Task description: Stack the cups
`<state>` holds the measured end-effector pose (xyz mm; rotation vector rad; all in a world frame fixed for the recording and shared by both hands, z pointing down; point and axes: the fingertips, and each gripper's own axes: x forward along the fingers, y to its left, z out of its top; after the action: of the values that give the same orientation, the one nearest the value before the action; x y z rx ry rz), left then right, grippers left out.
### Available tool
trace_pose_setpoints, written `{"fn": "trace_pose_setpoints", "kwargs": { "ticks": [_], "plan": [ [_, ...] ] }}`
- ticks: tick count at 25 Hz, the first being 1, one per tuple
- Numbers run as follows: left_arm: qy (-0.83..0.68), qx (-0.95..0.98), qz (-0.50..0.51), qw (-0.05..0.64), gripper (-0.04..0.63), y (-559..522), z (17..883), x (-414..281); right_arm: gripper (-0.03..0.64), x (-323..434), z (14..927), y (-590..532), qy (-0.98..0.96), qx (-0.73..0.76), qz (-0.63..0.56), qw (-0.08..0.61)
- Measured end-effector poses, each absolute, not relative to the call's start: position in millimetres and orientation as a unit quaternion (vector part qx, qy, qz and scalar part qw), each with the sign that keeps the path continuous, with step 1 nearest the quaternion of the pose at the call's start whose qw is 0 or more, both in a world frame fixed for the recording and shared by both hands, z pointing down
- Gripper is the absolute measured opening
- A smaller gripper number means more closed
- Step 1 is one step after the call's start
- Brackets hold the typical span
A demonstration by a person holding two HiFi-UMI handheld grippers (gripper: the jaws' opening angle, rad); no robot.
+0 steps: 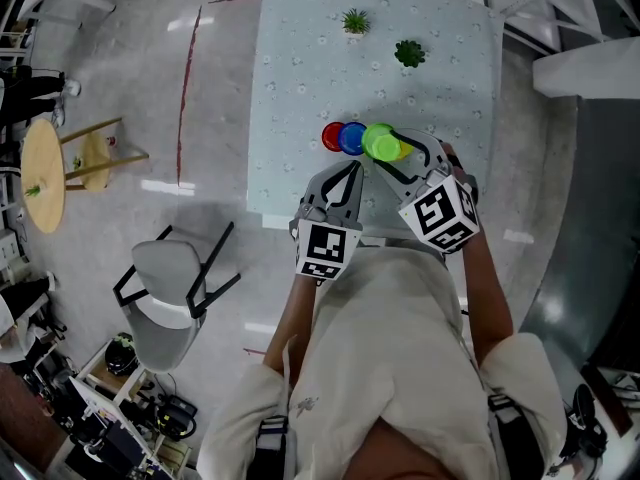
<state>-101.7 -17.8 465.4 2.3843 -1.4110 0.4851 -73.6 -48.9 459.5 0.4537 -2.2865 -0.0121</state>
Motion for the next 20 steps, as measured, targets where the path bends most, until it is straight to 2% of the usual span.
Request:
{"fn": "trace_pose_setpoints", "kwargs": {
  "ticks": [20],
  "plan": [
    [-0.496, 0.837, 0.166, 0.162, 0.015, -27.4, 466.4, -105.1, 0.284, -76.4, 460.9, -56.0, -0.903, 0.182, 0.006, 0.388]
  ]
}}
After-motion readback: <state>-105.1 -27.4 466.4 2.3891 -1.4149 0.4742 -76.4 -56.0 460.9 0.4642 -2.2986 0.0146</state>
